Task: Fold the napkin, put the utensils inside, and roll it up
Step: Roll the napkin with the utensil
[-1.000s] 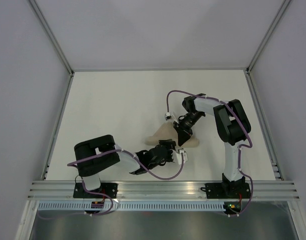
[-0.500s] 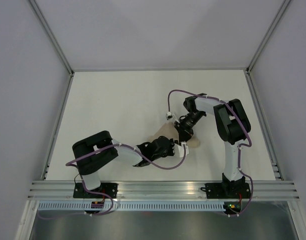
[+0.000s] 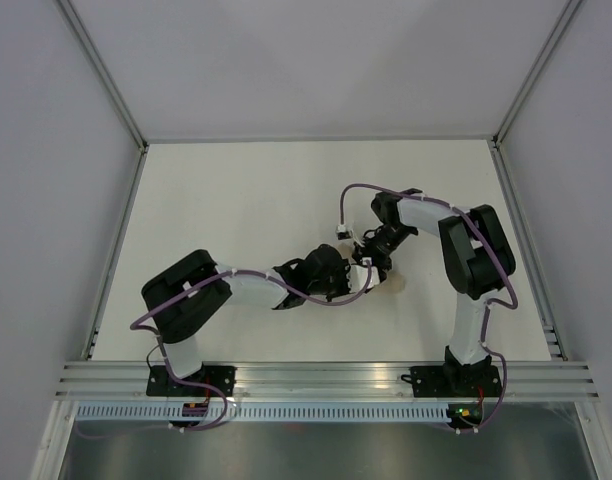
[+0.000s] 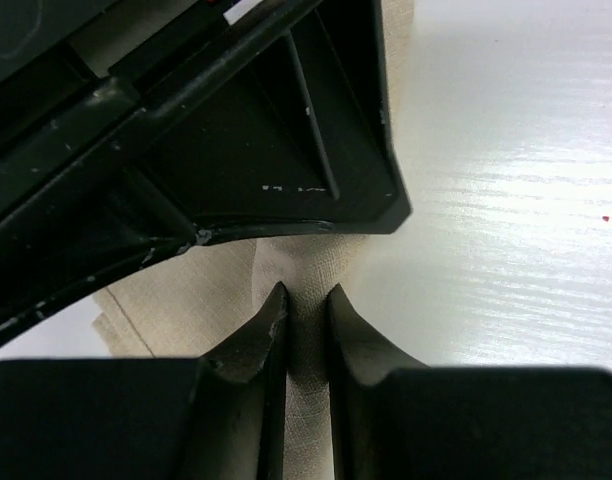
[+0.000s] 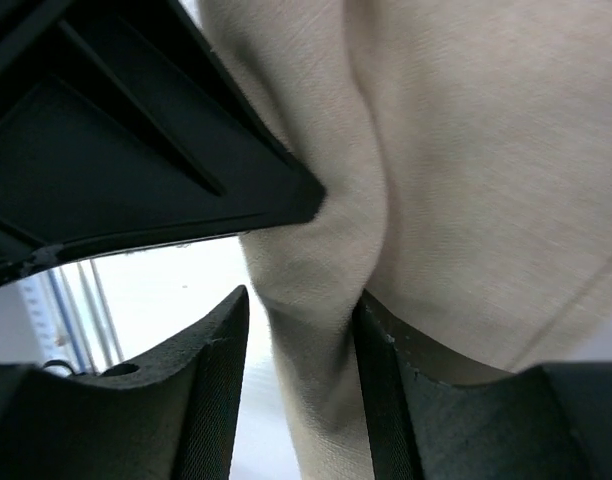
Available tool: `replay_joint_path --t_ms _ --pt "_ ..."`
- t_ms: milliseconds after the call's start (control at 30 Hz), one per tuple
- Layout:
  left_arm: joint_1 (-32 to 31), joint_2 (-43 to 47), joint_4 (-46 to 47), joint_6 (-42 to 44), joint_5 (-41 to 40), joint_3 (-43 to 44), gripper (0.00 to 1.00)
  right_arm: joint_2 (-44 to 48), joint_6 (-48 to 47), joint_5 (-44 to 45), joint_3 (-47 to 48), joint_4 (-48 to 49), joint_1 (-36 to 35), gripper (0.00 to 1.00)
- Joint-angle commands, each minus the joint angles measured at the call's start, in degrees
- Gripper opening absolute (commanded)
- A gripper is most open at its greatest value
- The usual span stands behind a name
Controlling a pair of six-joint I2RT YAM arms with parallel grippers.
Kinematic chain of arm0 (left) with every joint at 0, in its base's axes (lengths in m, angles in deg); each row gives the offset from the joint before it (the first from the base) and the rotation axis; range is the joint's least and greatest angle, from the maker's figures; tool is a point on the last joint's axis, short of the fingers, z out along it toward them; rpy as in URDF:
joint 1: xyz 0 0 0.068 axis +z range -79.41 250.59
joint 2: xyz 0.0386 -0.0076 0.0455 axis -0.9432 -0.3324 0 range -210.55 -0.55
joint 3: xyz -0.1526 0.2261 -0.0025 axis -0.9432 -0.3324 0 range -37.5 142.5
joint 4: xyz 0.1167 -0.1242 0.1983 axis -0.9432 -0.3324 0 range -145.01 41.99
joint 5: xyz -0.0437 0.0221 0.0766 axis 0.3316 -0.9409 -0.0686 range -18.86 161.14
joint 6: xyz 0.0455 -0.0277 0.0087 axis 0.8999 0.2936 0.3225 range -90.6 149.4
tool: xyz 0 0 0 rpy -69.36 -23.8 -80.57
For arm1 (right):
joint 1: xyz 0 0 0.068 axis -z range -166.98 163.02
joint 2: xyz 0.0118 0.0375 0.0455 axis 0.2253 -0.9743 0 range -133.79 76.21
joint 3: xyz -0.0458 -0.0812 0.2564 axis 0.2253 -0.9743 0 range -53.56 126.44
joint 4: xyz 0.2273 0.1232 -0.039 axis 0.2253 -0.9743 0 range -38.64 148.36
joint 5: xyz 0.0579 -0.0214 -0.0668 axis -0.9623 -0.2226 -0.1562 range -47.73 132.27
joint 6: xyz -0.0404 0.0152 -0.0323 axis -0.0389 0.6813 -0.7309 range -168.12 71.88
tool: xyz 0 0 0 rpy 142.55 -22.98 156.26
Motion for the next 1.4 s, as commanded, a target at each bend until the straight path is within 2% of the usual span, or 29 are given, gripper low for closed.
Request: replay_joint_path --t_ms 0,233,333,500,633,767,967,1100,1267,1367 --pt "0.8 -4.3 -11.9 -6.4 9.7 0.7 0.02 3.7 2.2 3.9 -1.1 7.8 1.4 0.52" --pt "3.0 -5.4 -16.8 -8.5 15.9 3.2 0.02 12.4 8.5 2.2 -3.6 13.9 6.3 0.54" --pt "4.7 -6.5 -18.8 -9.8 20.9 5.1 0.02 16.2 9.9 0.7 -5.9 17.6 9.2 0.54" --pt "7.9 -9.4 -25.3 -11.7 27.5 9.1 0.02 25.2 9.2 -1.5 -11.8 22.4 13.1 0.55" --pt "10.2 -12.5 -28.6 -13.0 33.1 11.9 0.02 33.8 7.8 -1.8 -20.3 28.5 13.5 0.55" --pt "12.3 -15.4 -31.6 -13.9 37.5 14.5 0.02 41.7 3.7 -3.0 -26.9 30.6 13.3 0.58" --pt "15.2 -20.0 -34.5 -15.6 43.4 17.9 0.02 50.5 0.3 3.7 -37.8 37.2 7.5 0.63" --pt "16.1 -22.7 -36.4 -16.9 45.5 20.4 0.02 53.6 1.4 12.6 -45.0 45.3 -3.0 0.67" --pt "16.5 -24.9 -37.8 -18.0 46.1 22.6 0.02 52.0 1.8 20.8 -47.5 49.5 -11.6 0.68" --pt "16.6 -25.3 -38.0 -18.7 46.5 23.0 0.02 50.2 2.0 24.1 -48.9 52.7 -14.3 0.67"
